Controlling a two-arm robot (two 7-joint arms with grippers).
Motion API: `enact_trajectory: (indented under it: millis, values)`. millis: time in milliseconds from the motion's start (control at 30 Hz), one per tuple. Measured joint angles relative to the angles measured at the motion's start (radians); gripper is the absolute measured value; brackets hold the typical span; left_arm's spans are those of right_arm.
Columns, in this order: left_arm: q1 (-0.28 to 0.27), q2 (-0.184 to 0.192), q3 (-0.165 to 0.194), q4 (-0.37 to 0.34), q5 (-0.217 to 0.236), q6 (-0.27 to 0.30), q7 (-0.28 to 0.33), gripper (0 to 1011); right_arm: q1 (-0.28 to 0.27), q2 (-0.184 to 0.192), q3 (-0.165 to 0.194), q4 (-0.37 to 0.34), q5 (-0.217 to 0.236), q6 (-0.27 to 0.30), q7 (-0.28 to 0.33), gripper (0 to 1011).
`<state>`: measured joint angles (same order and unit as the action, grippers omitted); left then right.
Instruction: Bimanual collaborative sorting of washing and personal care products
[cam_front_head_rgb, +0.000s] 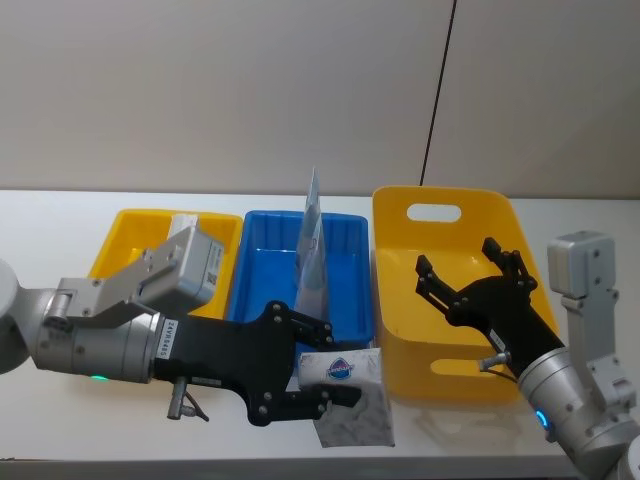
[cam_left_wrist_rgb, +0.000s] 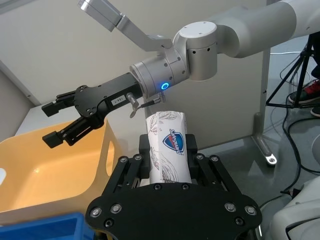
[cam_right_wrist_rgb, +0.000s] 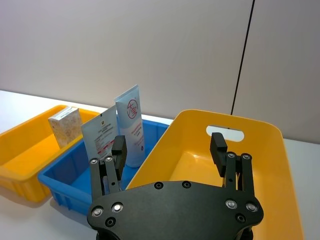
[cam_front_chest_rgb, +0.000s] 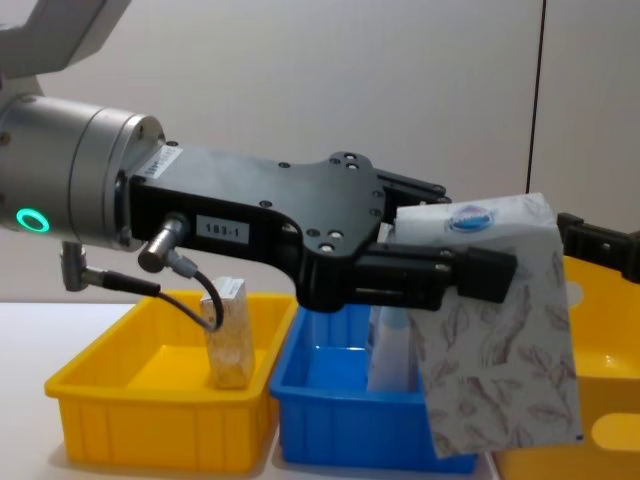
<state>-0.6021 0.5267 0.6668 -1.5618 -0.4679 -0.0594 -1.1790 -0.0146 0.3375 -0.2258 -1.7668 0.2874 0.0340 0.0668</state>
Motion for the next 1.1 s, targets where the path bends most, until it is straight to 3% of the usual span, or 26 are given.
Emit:
enact_trajectory:
  millis: [300,500,700,1100]
  values:
    - [-0.003,-0.001,0.004,0.003,0.000,-0.001,-0.006,363,-0.002,0.004,0.001,-0.002,0.002,0.001,0.010,1003]
    - [-0.005,-0.002,0.005,0.003,0.000,-0.002,-0.008,364,-0.010,0.025,0.008,-0.014,0.022,0.005,0.054,1003]
    - [-0.005,-0.002,0.006,0.004,0.000,-0.002,-0.009,364,-0.027,0.062,0.022,-0.033,0.054,0.009,0.122,1003]
    - [-0.006,-0.003,0.007,0.005,0.000,-0.002,-0.010,364,-0.078,0.185,0.071,-0.078,0.147,0.020,0.298,1003]
